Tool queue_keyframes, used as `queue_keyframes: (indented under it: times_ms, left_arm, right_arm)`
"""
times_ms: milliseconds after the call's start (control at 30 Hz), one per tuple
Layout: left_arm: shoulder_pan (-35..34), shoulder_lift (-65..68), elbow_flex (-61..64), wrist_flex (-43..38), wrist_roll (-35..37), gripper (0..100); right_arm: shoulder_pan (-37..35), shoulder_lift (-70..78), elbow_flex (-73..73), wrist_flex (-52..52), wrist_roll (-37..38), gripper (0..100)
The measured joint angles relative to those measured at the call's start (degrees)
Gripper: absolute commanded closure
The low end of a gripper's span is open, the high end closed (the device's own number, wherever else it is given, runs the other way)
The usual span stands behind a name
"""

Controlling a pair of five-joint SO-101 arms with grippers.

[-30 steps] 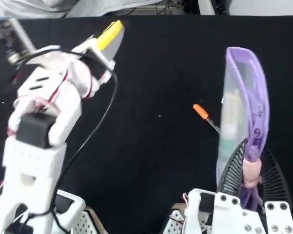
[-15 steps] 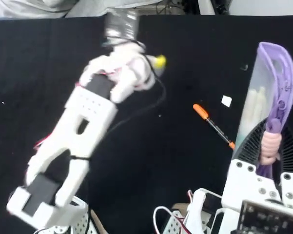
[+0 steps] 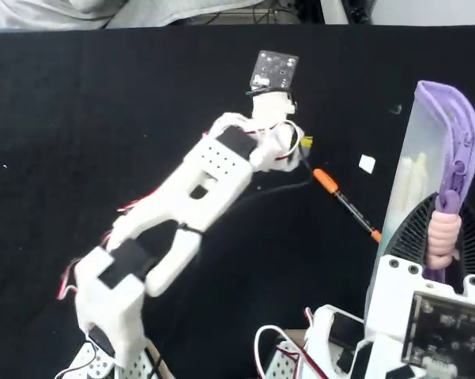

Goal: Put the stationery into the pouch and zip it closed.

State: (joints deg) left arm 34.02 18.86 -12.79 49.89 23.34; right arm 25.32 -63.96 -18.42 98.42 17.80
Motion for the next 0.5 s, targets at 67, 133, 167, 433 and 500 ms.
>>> queue_keyframes:
  times_ms: [67,133,167,433,500]
  left_arm:
    - [1.6,3.8,-4.1,2.4,5.5,78]
    - [3.3,7.8,-8.4,4.3,12.0,78]
    - [4.0,9.8,-10.7,5.2,15.8,78]
    - [9.8,26.0,-28.2,9.4,42.1,78]
    - [10.1,30.2,-32.0,9.4,46.6,78]
  right_arm:
    - [0.0,1.3,-1.3,0.9,0.0,98.8]
    - [0.0,2.1,-2.0,1.1,0.0,98.8]
    - [0.0,2.2,-2.2,1.1,0.0,98.8]
    - [0.0,2.2,-2.3,1.1,0.0,98.8]
    - [0.0,2.2,-2.3,1.1,0.0,98.8]
